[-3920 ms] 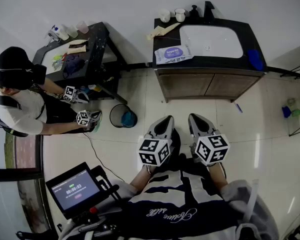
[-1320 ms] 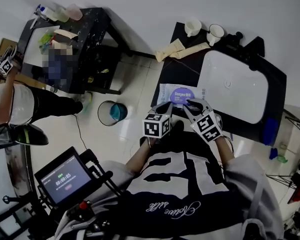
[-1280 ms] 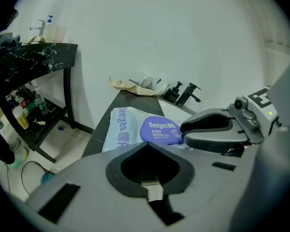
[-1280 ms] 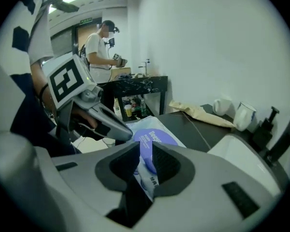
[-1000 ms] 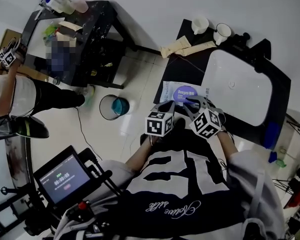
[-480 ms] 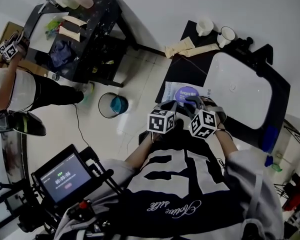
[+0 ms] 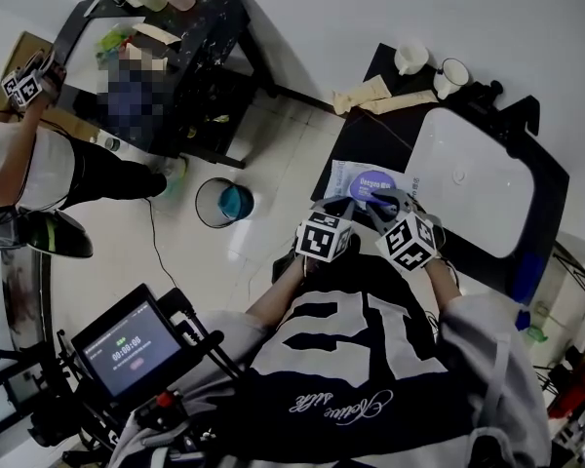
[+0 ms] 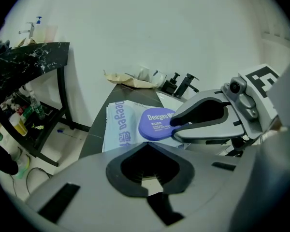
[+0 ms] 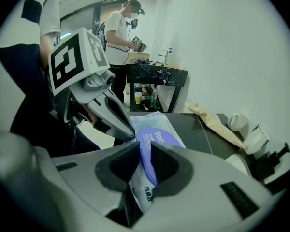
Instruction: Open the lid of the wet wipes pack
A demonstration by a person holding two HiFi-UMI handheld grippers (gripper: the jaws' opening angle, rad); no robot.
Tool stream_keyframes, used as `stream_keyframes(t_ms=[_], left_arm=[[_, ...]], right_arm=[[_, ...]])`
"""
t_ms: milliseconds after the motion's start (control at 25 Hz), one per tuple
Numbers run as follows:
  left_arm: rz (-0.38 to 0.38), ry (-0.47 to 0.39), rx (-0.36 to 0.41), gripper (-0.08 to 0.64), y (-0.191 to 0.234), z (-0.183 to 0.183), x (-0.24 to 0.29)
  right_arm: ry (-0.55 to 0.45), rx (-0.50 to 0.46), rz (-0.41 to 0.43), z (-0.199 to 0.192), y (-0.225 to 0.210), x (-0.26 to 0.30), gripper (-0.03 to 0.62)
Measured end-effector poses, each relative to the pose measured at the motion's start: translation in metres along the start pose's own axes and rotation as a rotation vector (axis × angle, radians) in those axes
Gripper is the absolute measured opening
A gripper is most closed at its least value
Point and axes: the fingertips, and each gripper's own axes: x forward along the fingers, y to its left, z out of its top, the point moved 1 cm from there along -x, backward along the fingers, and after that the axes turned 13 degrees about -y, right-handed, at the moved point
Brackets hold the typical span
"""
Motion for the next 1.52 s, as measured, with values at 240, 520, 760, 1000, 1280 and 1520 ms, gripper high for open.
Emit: stream_keyframes(t_ms=[240,520,760,1000,1280,1520], left_arm=[[-0.016,0.004,0.005,-0.002,-0.001,-0.002,0.000],[-0.022,0.006,-0.005,-0.002,-0.001,-0.002,0.001],[-0.036,0.008,-0.015,-0.002,-0.002,-0.002,0.003],[-0.043,0.008,-0.023,-0.002,-0.003,-0.002,0.002],[-0.048,0.017,-0.007,-0.002,-0.004,-0.002,0.002],[-0.054,0.036,0.034,-0.002,-0.006,-0.004,0.002]], right_arm=[[-0.149,0.118,-0.185,0.021,-0.038,-0.011,-0.002],[-0.105,-0.010,0.001,0.034,-0.036,-0.010,0.081],[0.026,-0.161,0.111,-0.001,0.001,-0.003,0.095],[0.089,-0.337,0.127,-0.012,0.005,0.005,0.097],[0.063,-0.488,0.088,-0.010,0.011,0.005,0.064],[0.008,-0.446,0.037,-0.005,0.008,0.002,0.052]])
